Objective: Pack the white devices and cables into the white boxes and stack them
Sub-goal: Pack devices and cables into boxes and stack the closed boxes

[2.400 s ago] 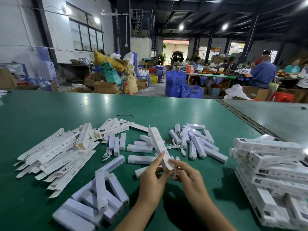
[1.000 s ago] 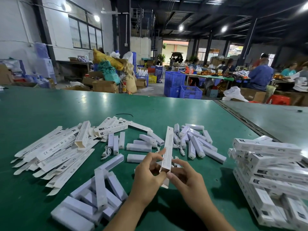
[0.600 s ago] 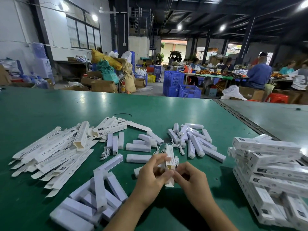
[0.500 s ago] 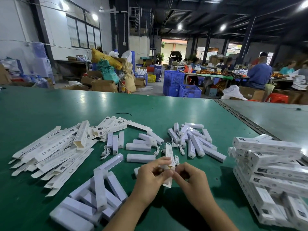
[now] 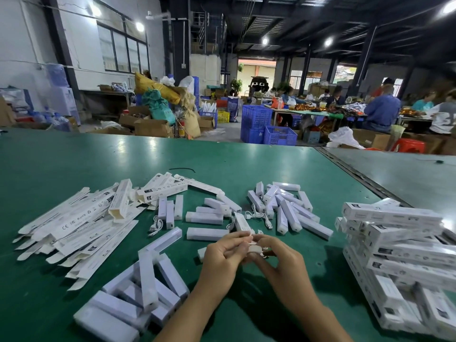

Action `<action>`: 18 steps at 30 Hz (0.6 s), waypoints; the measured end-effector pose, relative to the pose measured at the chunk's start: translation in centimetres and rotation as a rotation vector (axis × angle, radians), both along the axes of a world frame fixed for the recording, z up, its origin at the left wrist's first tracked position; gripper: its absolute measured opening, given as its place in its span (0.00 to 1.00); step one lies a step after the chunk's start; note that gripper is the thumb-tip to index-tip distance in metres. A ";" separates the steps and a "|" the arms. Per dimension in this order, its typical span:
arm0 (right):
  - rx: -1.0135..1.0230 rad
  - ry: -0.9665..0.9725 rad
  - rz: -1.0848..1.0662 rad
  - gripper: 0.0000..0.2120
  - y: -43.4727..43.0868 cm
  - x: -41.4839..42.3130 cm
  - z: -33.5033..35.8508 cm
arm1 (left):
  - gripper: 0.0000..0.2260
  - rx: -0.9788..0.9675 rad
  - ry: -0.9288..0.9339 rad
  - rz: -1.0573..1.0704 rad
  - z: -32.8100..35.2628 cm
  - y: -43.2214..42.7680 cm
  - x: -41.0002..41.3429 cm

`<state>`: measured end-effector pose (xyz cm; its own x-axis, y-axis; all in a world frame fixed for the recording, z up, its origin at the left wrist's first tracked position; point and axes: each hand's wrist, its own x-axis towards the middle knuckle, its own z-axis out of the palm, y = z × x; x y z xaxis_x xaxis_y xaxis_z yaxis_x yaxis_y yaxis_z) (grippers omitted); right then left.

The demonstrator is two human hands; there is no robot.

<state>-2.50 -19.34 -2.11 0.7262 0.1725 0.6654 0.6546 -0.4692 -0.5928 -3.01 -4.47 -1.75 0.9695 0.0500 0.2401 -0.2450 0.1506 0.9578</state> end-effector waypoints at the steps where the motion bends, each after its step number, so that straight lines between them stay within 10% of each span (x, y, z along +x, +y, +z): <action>1: 0.003 0.006 -0.041 0.11 0.0 0.0 0.0 | 0.13 -0.001 -0.001 -0.018 0.0 0.0 -0.1; 10: -0.012 -0.106 -0.156 0.11 0.4 0.2 0.0 | 0.14 0.078 0.051 0.066 -1.0 -0.3 0.4; 18: 0.010 -0.066 -0.134 0.10 0.4 0.6 -0.5 | 0.16 -0.368 0.326 0.106 -0.8 -0.5 1.1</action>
<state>-1.87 -18.97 -2.57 0.6973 0.0702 0.7134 0.6238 -0.5497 -0.5556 -1.92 -4.95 -2.54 0.9762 0.1763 -0.1261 0.0258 0.4830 0.8752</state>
